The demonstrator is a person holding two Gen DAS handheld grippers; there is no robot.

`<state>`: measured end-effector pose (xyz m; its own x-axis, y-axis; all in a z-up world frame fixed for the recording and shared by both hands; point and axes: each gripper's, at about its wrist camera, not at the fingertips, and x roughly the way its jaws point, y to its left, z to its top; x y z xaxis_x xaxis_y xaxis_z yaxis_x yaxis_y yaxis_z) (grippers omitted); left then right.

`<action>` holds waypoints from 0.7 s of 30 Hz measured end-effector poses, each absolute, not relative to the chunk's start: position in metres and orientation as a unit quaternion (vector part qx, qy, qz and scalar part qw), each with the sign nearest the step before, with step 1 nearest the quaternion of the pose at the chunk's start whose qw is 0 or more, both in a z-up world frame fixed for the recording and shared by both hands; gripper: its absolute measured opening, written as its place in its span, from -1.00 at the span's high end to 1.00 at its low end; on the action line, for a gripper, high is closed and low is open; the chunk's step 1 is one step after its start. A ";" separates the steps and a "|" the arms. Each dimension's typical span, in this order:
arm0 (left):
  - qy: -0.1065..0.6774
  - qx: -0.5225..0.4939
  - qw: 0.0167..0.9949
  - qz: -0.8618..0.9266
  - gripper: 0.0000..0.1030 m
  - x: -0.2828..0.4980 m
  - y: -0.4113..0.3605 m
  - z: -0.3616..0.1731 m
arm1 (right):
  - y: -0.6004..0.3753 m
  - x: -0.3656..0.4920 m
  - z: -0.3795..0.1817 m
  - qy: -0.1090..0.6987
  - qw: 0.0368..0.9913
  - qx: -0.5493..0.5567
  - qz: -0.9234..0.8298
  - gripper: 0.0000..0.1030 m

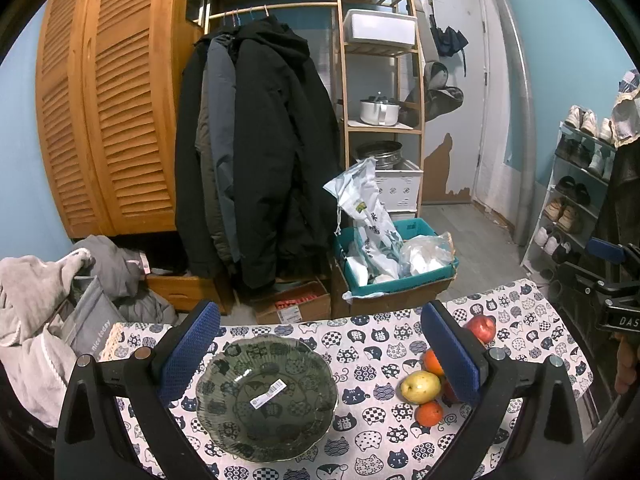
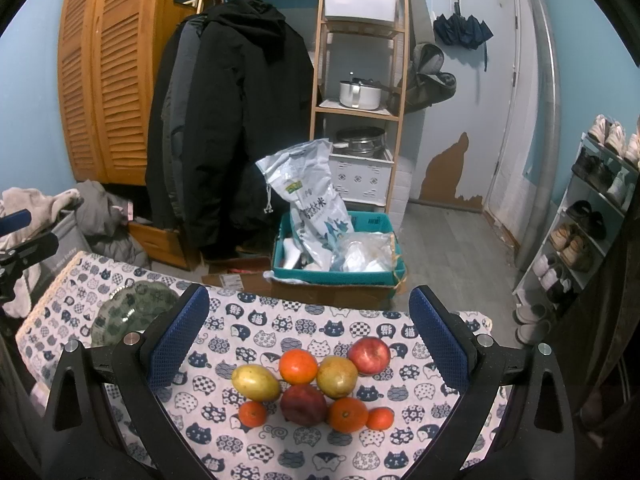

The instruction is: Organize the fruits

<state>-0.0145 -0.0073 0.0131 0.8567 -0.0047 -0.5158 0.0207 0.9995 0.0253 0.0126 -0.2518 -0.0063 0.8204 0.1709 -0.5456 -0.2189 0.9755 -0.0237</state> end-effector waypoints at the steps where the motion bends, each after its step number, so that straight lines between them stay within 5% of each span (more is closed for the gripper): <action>1: 0.267 0.016 0.963 -0.006 -0.98 -0.015 -0.007 0.013 | -0.252 0.012 -0.006 0.282 0.953 -0.042 0.102 -0.92; 21: 0.269 0.008 0.963 -0.018 -0.98 -0.017 -0.008 0.009 | -0.249 0.016 0.000 0.277 0.956 -0.050 0.083 -0.92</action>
<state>-0.0168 -0.0082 0.0089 0.8544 -0.0308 -0.5186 0.0399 0.9992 0.0064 0.0156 -0.2495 -0.0002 0.8329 0.1312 -0.5377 -0.1867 0.9811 -0.0499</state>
